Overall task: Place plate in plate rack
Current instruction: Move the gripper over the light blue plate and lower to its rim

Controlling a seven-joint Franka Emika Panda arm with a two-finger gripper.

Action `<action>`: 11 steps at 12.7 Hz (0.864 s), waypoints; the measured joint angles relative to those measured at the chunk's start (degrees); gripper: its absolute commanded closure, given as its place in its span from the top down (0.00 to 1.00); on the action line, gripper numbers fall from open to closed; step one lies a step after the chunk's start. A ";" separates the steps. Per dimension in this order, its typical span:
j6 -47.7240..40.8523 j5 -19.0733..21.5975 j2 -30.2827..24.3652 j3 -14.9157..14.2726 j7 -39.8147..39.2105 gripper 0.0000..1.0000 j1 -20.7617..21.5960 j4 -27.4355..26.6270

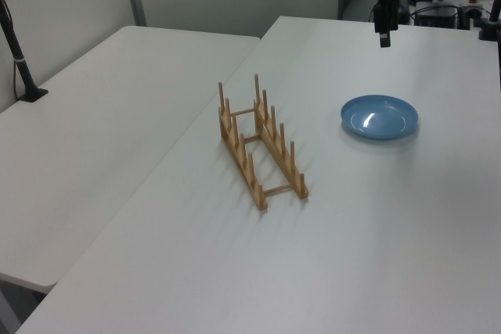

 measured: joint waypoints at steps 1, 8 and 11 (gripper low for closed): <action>0.00 0.00 0.00 0.00 0.00 1.00 0.00 0.00; 2.90 1.36 2.48 -2.54 -8.90 1.00 -1.38 -0.06; 3.46 5.11 5.53 -5.54 -13.79 1.00 -2.68 -0.27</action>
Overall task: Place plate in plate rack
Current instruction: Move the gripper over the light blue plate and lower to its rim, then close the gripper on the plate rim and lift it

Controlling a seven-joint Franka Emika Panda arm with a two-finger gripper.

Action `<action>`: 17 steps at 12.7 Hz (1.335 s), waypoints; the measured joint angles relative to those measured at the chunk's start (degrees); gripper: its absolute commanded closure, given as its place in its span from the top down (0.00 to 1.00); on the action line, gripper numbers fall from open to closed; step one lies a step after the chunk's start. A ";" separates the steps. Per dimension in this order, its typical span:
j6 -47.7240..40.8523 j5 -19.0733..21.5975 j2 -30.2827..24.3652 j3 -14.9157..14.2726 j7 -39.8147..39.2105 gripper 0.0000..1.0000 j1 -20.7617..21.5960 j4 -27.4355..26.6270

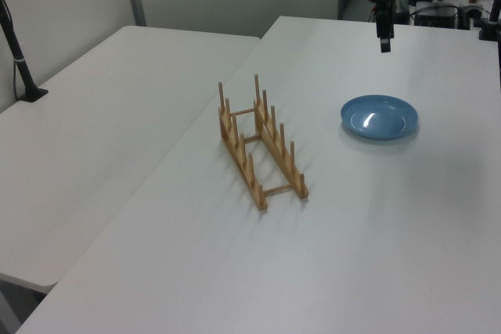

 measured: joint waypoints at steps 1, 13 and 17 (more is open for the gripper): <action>0.88 0.79 1.38 -0.55 -0.86 1.00 -0.67 -0.04; 9.43 10.06 12.68 -6.19 -12.86 0.88 -3.20 -0.14; 11.91 11.12 15.28 -6.19 -15.37 0.70 -3.17 -0.18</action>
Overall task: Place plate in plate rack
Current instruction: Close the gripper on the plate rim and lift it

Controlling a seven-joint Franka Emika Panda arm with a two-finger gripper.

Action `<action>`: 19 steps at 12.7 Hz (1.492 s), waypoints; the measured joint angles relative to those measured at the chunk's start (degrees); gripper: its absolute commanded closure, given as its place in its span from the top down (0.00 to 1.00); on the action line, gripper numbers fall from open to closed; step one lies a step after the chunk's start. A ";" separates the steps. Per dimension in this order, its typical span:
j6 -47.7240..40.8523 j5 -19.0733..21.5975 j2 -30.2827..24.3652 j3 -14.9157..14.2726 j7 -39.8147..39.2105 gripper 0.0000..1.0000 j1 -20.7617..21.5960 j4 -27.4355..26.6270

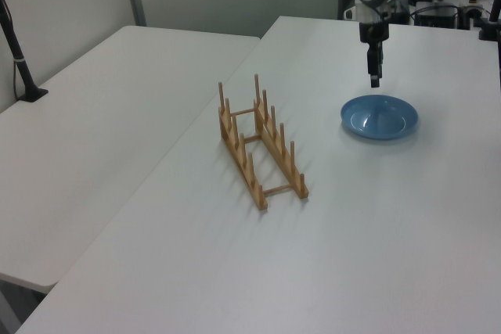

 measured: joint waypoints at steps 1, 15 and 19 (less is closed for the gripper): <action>0.61 0.06 0.66 0.00 -0.54 0.63 0.03 -0.01; 3.90 1.43 3.10 0.18 -1.40 0.00 3.87 -0.10; 3.22 1.43 1.59 0.03 -1.44 0.00 3.82 0.17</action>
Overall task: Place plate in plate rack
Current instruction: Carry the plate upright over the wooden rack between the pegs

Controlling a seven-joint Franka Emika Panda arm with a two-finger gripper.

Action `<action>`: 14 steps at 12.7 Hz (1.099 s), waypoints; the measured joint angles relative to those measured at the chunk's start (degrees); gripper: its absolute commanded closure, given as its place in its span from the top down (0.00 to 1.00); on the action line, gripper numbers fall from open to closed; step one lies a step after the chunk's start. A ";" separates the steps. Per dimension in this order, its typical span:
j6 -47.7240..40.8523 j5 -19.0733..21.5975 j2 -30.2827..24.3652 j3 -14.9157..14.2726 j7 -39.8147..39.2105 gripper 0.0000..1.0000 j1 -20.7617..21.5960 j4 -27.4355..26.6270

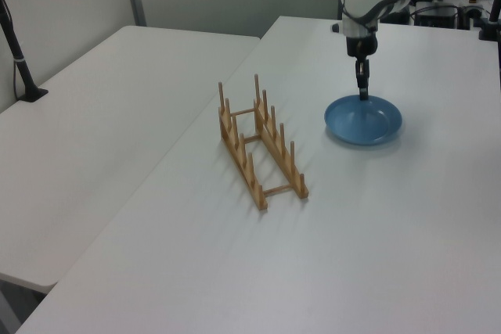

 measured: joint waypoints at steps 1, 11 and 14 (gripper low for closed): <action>-0.76 0.00 -0.82 -0.05 -0.03 0.00 -0.01 0.33; -3.08 -17.37 -18.18 -0.59 4.98 0.00 9.34 11.48; -1.78 -24.57 -19.17 -0.57 13.69 0.00 15.77 13.22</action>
